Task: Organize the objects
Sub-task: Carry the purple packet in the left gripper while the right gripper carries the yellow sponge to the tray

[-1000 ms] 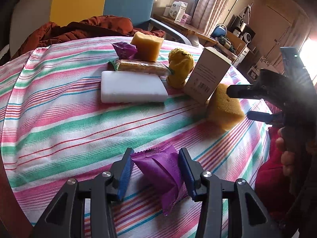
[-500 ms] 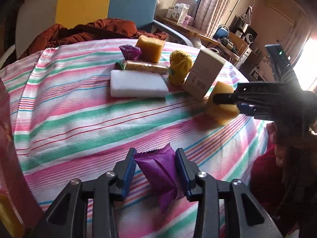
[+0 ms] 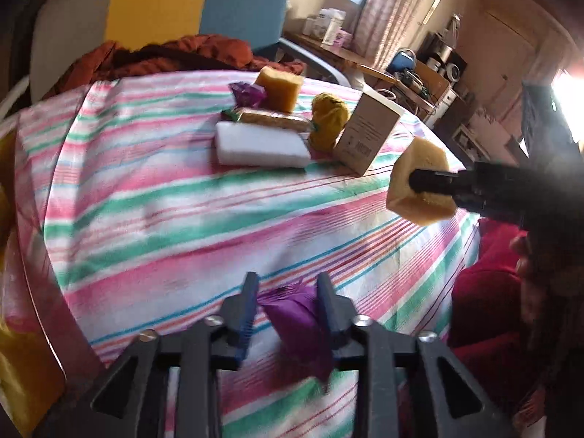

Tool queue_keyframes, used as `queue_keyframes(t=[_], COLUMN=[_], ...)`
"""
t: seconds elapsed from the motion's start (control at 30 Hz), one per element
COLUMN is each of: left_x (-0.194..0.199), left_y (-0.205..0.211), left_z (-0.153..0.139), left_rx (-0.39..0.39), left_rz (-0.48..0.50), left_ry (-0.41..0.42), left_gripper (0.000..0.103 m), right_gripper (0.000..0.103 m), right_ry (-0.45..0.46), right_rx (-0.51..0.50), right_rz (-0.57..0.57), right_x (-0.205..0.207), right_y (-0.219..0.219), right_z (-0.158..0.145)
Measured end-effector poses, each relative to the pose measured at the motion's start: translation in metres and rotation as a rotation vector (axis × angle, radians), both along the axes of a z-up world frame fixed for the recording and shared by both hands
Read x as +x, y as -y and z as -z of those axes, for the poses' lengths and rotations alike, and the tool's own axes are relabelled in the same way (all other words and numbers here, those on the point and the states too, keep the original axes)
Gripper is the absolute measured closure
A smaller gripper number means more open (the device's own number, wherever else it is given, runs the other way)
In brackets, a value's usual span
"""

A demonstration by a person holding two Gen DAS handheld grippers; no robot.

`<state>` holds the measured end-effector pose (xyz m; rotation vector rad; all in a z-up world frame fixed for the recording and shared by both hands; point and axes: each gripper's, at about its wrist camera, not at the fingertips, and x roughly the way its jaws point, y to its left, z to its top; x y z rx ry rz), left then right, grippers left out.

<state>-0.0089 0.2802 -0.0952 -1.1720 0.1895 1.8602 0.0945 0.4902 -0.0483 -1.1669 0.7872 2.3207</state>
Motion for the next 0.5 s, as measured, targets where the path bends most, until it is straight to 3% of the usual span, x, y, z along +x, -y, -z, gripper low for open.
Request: queue_keyframes(t=[0.13,0.27,0.4,0.5], left_x=[-0.004,0.002,0.007,0.006], left_y=[0.010,0.018,0.031,0.028], left_z=[0.005,-0.001,0.000,0.007], left_rx=[0.003,0.001,-0.047,-0.070], left_rz=[-0.041,-0.063,-0.126,-0.107], left_ry=[0.101,0.094,0.114,0.205], left_gripper=[0.054,0.045,0.044,0.045], right_gripper=[0.057,0.056,0.054,0.054], right_ry=[-0.009,-0.027,-0.051,-0.068], right_rx=[0.001,-0.014,-0.025,-0.030], right_rz=[-0.024,-0.044,-0.067,-0.082], right_x=[-0.002,-0.006,-0.010,-0.012], right_y=[0.002,0.002,0.004,0.005], right_z=[0.003,0.008,0.009,0.009])
